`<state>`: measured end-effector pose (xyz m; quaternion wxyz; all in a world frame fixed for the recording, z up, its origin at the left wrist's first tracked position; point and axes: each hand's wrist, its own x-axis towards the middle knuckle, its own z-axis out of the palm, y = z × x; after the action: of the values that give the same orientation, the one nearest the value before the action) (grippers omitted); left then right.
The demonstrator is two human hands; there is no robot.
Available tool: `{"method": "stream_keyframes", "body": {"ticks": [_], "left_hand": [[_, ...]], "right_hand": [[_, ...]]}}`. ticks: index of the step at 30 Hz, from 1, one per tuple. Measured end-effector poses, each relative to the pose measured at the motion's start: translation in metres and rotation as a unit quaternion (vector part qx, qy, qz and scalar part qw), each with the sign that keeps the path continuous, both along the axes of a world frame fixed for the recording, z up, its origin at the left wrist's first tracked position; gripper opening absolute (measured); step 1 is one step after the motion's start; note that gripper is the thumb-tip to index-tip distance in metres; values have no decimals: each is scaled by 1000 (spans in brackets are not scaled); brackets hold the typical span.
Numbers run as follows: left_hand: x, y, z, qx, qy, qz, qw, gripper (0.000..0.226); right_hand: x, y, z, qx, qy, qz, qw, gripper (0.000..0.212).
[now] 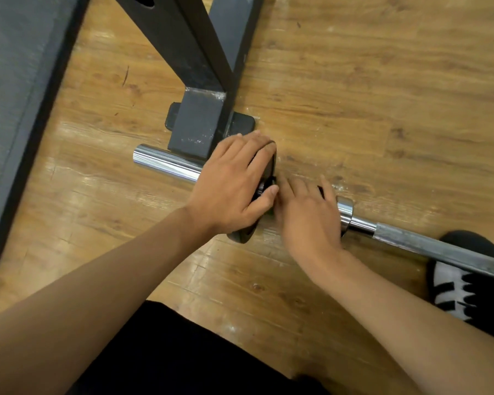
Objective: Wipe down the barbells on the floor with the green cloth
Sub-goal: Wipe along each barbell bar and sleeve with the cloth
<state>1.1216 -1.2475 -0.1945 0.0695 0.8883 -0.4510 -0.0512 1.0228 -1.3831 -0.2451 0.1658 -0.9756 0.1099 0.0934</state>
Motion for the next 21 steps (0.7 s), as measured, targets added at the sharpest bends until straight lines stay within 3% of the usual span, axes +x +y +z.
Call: {"method": "stream_keyframes", "body": {"ticks": [3,7,13,18,21], "left_hand": [[-15,4,-2,25,-27,8,999,81],[6,-17,-2,34,-28,35,998,83],[5,-21,-8,-47,-25,35,998,76],[23,-29,-11,-61,4,28,998,79],[42,-48,-6,-72,4,29,997,71]], "right_hand": [[-20,-4,-1,-45,-13,28,998,50],[31,9,5,15,49,-7,999,43],[-1,-25,-9,-103,-5,33,994,49],[54,-14,2,-29,25,-50,998,40],[22,-20,-6,-51,-36,-5,998,47]]}}
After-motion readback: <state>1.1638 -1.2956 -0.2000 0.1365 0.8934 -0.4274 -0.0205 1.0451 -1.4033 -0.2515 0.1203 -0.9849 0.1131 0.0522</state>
